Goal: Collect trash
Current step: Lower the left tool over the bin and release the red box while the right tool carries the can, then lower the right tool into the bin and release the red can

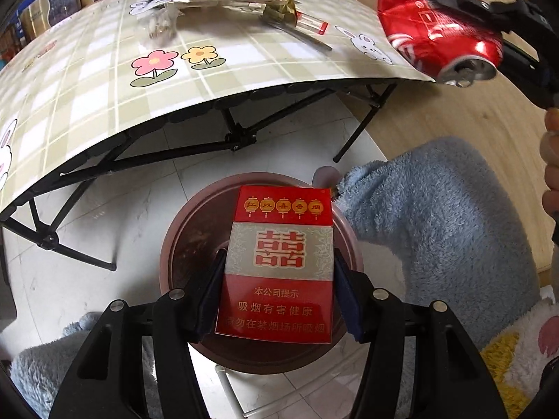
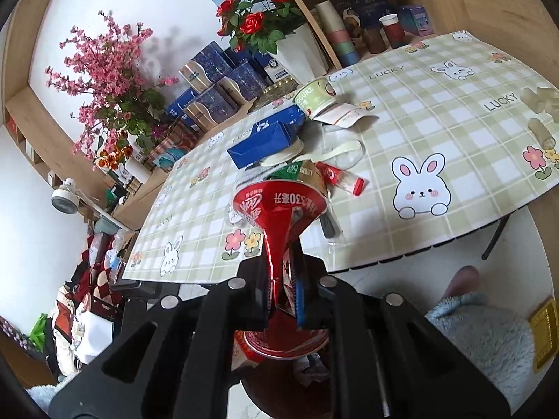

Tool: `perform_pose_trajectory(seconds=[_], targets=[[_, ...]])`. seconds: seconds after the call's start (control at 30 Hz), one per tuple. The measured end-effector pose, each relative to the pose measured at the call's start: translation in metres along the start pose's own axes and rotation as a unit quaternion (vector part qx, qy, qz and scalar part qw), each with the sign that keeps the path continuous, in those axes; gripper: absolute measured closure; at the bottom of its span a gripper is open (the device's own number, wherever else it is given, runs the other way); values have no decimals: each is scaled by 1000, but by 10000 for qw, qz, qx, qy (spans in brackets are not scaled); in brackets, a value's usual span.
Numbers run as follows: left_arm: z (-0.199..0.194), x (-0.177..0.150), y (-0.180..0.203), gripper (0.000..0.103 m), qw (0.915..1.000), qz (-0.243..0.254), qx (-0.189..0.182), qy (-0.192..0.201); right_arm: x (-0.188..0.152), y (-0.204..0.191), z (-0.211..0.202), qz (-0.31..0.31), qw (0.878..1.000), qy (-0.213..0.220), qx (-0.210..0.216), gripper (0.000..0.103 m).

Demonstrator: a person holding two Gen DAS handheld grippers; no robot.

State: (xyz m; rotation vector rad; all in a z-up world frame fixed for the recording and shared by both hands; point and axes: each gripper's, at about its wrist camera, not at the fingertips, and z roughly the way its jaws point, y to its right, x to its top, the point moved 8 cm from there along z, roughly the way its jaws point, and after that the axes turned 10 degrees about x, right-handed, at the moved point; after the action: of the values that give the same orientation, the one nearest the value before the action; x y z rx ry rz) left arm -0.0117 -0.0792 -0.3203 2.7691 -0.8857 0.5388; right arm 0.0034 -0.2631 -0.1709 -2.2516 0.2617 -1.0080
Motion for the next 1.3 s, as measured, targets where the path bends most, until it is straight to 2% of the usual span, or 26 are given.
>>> perform_pose_trajectory(seconds=[0.1, 0.17, 0.3, 0.43, 0.53, 0.63, 0.73, 0.83, 0.93, 1.1, 1.3], targets=[[-1, 6, -4, 45, 10000, -42, 3, 48, -2, 2, -1, 64, 10000, -10, -10, 89], [-8, 11, -11, 30, 9998, -83, 95, 184, -3, 1, -1, 90, 10000, -8, -3, 89], [-29, 24, -29, 20, 9972, -463, 153, 572, -7, -3, 1, 31, 10000, -11, 45, 89], [-54, 30, -50, 9, 9906, -918, 345, 954, -14, -8, 5, -29, 9999, -48, 98, 89], [-71, 26, -60, 8, 9867, -884, 715, 1165, -25, -13, 12, -133, 9996, -217, 110, 89], [-86, 19, -74, 6, 9779, -924, 1224, 1421, -38, -16, 19, -178, 9990, -386, 110, 89], [-95, 11, -86, 6, 9687, -1103, 1548, 1598, -49, -20, 27, -269, 9981, -551, 52, 89], [-103, 1, -103, 6, 9546, -1413, 1908, 1798, -61, -24, 36, -406, 9963, -750, -62, 89], [-108, -6, -114, 6, 9456, -1696, 2012, 1914, -74, -23, 46, -402, 9945, -951, -160, 89], [-108, -10, -129, 6, 9387, -2046, 1994, 1928, -95, -16, 59, -339, 9911, -1241, -335, 89], [-106, -18, -152, 6, 9247, -2685, 1886, 1929, -116, -6, 71, -178, 9856, -1578, -581, 89]])
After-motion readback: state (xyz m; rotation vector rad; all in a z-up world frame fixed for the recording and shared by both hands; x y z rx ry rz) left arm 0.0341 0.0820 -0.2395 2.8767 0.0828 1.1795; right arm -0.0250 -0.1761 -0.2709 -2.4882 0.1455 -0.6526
